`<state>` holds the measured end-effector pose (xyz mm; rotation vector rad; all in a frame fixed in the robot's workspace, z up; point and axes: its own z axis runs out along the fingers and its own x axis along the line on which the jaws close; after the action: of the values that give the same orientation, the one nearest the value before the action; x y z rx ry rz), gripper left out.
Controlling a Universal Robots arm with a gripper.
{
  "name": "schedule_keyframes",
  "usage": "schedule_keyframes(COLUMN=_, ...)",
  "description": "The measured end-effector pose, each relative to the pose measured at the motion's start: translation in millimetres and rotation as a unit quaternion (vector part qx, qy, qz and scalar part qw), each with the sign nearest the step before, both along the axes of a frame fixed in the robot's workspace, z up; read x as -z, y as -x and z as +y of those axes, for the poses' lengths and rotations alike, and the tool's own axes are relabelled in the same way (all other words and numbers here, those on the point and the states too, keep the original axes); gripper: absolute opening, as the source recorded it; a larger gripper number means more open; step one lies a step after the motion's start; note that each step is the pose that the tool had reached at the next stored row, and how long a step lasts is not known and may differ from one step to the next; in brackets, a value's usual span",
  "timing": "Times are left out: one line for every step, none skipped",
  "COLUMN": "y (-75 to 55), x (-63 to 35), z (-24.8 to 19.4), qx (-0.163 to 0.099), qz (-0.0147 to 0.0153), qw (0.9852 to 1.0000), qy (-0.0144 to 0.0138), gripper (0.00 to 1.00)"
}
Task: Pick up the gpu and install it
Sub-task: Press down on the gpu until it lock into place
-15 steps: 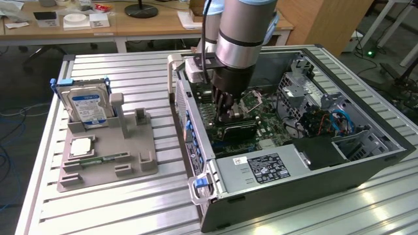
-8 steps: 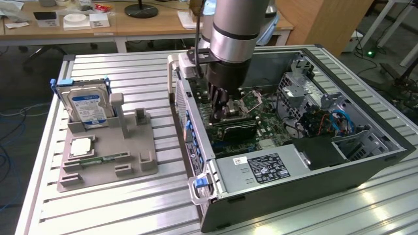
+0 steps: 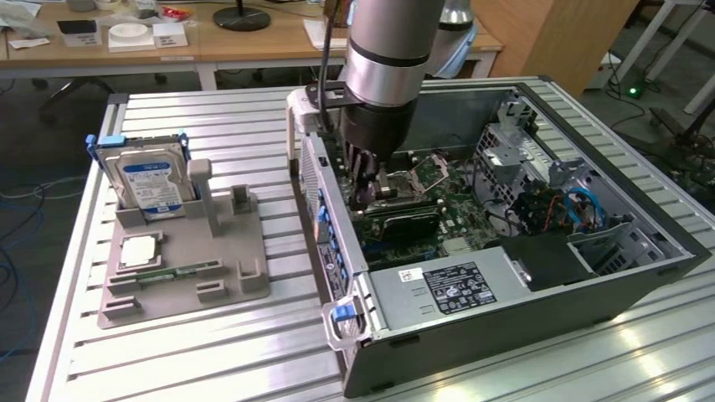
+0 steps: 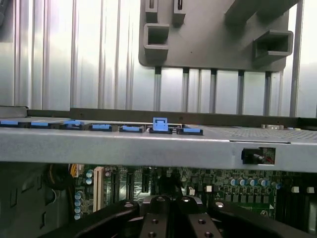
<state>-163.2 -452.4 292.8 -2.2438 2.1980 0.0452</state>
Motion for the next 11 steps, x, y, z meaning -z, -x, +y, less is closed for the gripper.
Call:
schedule_keyframes(y=1.6, x=0.0, z=0.0, qx=0.0, qz=-0.0001, qw=1.0, qy=0.0, gripper=0.1)
schedule_keyframes(y=3.2, x=0.0, z=0.1, qx=0.0, qz=-0.0001, qw=1.0, qy=0.0, gripper=0.1)
schedule_keyframes(y=4.8, x=0.0, z=0.2, qx=0.0, qz=-0.0002, qw=1.0, qy=0.0001, gripper=0.1)
schedule_keyframes(y=6.2, x=0.0, z=0.2, qx=0.0, qz=-0.0002, qw=1.0, qy=0.0, gripper=0.1)
schedule_keyframes(y=6.8, x=0.0, z=0.2, qx=0.0, qz=-0.0002, qw=1.0, qy=0.0, gripper=0.1)
schedule_keyframes(y=6.8, x=0.0, z=0.0, qx=0.0, qz=-0.0002, qw=1.0, qy=0.0001, gripper=0.1)
schedule_keyframes(y=6.9, x=0.0, z=-0.4, qx=0.0, qz=-0.0002, qw=1.0, qy=0.0001, gripper=0.1)
schedule_keyframes(y=7.2, x=0.0, z=-0.8, qx=0.0, qz=-0.0002, qw=1.0, qy=0.0001, gripper=0.1)
schedule_keyframes(y=7.8, x=0.0, z=-1.1, qx=0.0, qz=-0.0002, qw=1.0, qy=0.0001, gripper=0.1)
schedule_keyframes(y=8.7, x=0.0, z=-1.3, qx=0.0, qz=-0.0002, qw=1.0, qy=0.0001, gripper=0.1)
schedule_keyframes(y=9.7, x=0.0, z=-1.3, qx=0.0, qz=-0.0002, qw=1.0, qy=0.0, gripper=0.1)
